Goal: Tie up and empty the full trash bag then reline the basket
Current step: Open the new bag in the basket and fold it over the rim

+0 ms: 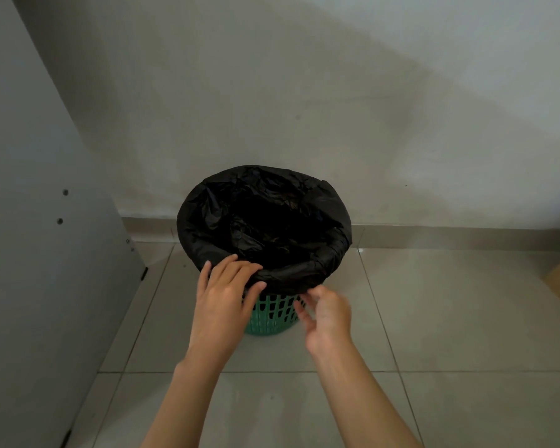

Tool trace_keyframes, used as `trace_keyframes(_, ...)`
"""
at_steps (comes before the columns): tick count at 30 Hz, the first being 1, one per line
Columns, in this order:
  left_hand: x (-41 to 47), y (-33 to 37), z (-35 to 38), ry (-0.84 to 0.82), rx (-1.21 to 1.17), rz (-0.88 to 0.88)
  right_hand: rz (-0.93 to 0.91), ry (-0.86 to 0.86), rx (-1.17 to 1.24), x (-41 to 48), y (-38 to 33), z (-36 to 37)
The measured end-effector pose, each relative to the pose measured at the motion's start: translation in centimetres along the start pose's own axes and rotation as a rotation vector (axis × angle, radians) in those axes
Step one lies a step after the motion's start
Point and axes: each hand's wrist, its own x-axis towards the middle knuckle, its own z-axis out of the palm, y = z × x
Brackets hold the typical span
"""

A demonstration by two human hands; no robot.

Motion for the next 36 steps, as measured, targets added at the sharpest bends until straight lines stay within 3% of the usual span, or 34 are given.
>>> trace_keyframes(3, 0.2, 0.1, 0.2, -0.032, -0.015, -0.006, -0.025, -0.02, 0.049, 0.5, -1.3, -0.1)
trace_keyframes(5, 0.3, 0.1, 0.0, -0.038, -0.018, -0.038, 0.046, -0.098, 0.087, 0.4, -2.4, 0.2)
trace_keyframes(9, 0.3, -0.2, -0.7, 0.054, 0.016, -0.115, 0.012, -0.288, 0.091, -0.1, -2.4, 1.1)
trace_keyframes(15, 0.1, 2.3, 0.7, -0.038, -0.009, 0.101, 0.004, -0.441, 0.011, -0.7, 0.5, -0.6)
trace_keyframes(18, 0.1, 1.9, 1.2, -0.016, 0.035, 0.106, 0.051, -0.499, 0.084, -0.8, 0.7, -1.8)
trace_keyframes(22, 0.2, 1.8, 1.2, 0.016, 0.037, 0.102, 0.122, -0.515, 0.124, -0.8, 0.7, -2.2)
trace_keyframes(27, 0.3, 1.9, 1.3, 0.01, 0.035, 0.082, 0.146, -0.361, 0.22, -0.1, 1.4, -2.5)
trace_keyframes(36, 0.0, 1.8, 1.1, -0.008, 0.014, 0.064, 0.127, -0.546, -0.074, -0.3, 1.1, -2.3)
